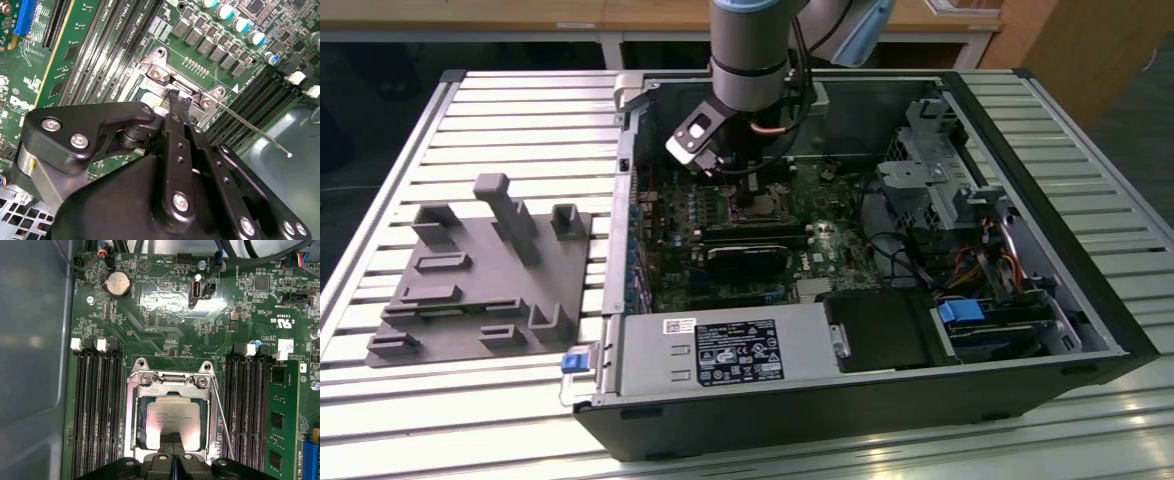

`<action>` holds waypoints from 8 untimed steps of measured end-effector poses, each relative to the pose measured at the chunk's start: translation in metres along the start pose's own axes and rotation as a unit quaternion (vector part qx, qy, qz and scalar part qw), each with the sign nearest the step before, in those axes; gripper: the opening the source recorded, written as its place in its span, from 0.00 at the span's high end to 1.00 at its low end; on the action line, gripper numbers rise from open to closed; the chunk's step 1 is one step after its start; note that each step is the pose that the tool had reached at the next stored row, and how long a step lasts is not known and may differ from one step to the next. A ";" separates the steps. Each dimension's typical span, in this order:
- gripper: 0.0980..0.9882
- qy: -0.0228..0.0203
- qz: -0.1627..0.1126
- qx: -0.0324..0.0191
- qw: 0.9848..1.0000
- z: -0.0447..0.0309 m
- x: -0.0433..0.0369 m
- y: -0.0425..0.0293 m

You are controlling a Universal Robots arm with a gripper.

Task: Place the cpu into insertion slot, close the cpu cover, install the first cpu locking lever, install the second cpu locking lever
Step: 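Close the cpu cover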

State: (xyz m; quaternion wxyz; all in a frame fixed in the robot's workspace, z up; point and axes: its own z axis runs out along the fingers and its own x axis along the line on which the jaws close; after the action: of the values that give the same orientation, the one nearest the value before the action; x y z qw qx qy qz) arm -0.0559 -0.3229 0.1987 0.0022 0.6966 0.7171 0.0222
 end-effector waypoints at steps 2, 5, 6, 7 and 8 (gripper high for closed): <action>0.99 0.000 0.000 0.000 1.000 0.0004 0.0001 0.0007; 0.99 0.002 0.000 -0.001 1.000 -0.0017 0.0006 0.0011; 0.99 0.001 0.000 -0.001 1.000 -0.0046 0.0006 0.0012; 0.99 0.001 0.000 0.000 1.000 -0.0079 0.0004 0.0011; 0.99 0.001 0.000 0.000 1.000 -0.0099 0.0005 0.0011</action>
State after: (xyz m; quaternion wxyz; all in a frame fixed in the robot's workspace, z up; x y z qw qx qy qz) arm -0.0551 -0.3227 0.2086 0.0021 0.6965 0.7172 0.0230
